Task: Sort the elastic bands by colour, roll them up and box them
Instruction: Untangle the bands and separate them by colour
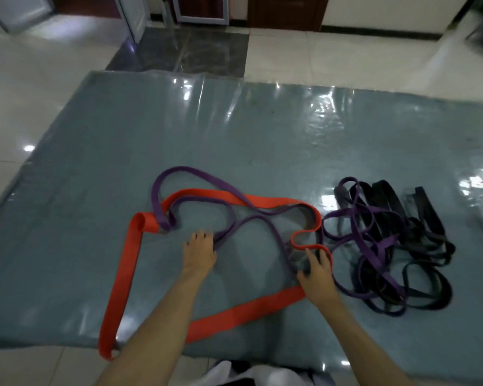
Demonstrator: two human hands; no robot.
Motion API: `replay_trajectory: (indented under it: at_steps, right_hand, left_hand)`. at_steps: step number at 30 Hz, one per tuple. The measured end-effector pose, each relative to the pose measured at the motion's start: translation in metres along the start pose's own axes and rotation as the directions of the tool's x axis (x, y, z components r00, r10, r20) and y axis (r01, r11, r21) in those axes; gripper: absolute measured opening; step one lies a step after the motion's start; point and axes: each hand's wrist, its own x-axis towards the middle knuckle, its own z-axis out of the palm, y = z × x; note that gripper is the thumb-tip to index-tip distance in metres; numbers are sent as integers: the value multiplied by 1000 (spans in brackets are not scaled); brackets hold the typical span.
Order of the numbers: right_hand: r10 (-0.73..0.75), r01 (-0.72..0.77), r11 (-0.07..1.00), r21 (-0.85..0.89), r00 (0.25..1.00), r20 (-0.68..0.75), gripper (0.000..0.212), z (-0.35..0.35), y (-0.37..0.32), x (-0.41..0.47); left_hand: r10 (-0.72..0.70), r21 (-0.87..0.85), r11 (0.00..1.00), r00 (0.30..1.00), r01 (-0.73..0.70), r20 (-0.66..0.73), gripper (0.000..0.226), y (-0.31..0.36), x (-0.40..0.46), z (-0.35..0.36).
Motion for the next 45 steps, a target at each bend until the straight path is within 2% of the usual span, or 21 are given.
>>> replay_trajectory:
  at_steps: [2,6,9,12,15,17,19,22,24,27,29,31,34,37,39,42,45]
  right_hand:
    - [48,-45,996,77,998,-41,82,1,-7,3]
    - [109,-78,981,178,980,-168,93,12,-25,6]
    - [79,-68,995,68,982,-170,74,17,-29,10]
    - [11,-15,1000,-25,983,-185,44,12,-34,18]
    - [-134,101,976,-195,978,-161,41,8,-42,26]
    - [-220,177,941,-288,968,-121,37,8,-51,32]
    - [-301,277,912,-302,953,-35,46,10,-66,43]
    - [-349,380,835,-399,925,152,76,15,-90,69]
    - [-281,354,832,-427,933,226,91,16,-104,87]
    - [-165,291,829,-477,943,289,98,18,-112,107]
    - [-122,253,818,-517,954,274,92,20,-111,115]
    - [-141,231,759,-609,971,193,74,25,-108,120]
    - [-209,254,659,-708,966,152,40,32,-110,124]
    - [-236,301,699,-649,953,188,28,37,-115,125]
    - [-306,359,762,-539,933,188,23,41,-116,122]
    - [-386,427,845,-321,904,185,22,47,-116,112]
    - [-464,468,879,-91,883,67,19,51,-114,102]
  left_hand:
    - [3,-40,999,1000,-2,17,39,-5,2,-1]
    - [41,22,999,999,-41,-2,34,-13,-2,0]
    - [64,2,998,998,-64,-28,26,-23,-3,-6]
    - [148,-98,985,987,-141,58,22,-34,-6,-23]
    - [328,-180,937,930,-299,164,24,-36,-16,-44]
    - [414,-214,900,899,-381,140,36,-34,-25,-54]
    - [424,-256,882,903,-396,63,52,-33,-29,-60]
    - [359,-171,918,933,-357,-18,56,-35,-22,-66]
    - [307,-34,950,949,-310,-73,42,-38,-16,-67]
    - [197,-28,979,971,-203,-133,30,-46,-11,-64]
    - [137,-93,984,977,-153,-160,23,-55,-7,-59]
    - [76,-243,963,983,-115,-165,20,-66,1,-54]
    - [-54,-432,902,988,-13,-142,36,-76,9,-46]
    - [-226,-569,818,958,88,-177,52,-79,16,-36]
    - [-281,-610,781,948,135,-150,59,-81,22,-31]
    - [-301,-637,753,947,167,-108,63,-85,30,-23]
    - [-280,-591,788,956,174,-92,78,-93,37,-17]
